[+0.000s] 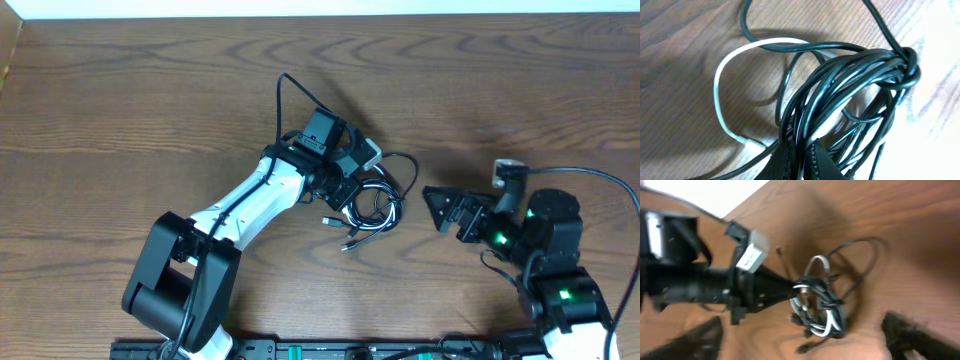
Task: Untangle cables
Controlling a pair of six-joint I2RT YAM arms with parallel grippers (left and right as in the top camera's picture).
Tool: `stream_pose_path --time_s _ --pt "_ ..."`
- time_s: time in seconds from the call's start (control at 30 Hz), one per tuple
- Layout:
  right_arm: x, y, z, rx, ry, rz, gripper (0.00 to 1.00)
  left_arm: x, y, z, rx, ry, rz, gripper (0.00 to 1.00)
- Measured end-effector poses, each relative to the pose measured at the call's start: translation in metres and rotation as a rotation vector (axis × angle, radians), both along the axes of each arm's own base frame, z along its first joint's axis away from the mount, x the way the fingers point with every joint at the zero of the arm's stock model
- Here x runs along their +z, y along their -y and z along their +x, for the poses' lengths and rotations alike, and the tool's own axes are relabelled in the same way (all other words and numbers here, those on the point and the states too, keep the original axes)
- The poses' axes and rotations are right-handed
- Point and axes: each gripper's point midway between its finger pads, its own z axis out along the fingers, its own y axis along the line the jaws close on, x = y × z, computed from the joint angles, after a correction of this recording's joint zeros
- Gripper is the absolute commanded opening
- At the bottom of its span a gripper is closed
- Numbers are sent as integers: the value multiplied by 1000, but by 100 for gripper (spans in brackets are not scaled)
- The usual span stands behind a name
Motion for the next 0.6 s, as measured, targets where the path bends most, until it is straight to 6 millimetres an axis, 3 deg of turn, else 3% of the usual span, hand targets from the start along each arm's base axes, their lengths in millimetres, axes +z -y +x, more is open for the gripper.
stream_pose_path --time_s 0.03,0.1,0.13,0.17,0.2,0.27,0.43,0.6 --pt "-2 -3 0 9 -24 23 12 1 1 0 -2 -2 -4 8" --pt "-12 -7 -2 3 -105 67 1 1 2 -1 -6 -5 -12 8" --pt "-17 -8 -3 -6 -147 85 2 1 2 -2 -7 -6 -13 8" --pt "-24 -8 -4 -25 -210 114 12 2 2 -2 -7 -7 -15 8" --pt "-31 -9 -6 -48 -272 141 32 1 2 -2 -8 -8 -15 8" --pt "-43 -10 -7 -80 -364 174 40 2 3 -2 -9 -9 -17 8" --pt "-68 -10 -6 -150 -530 220 40 2 3 -3 -10 -10 -20 8" --pt "-91 -10 -4 -211 -656 248 35 7 10 -9 -40 -36 -68 8"
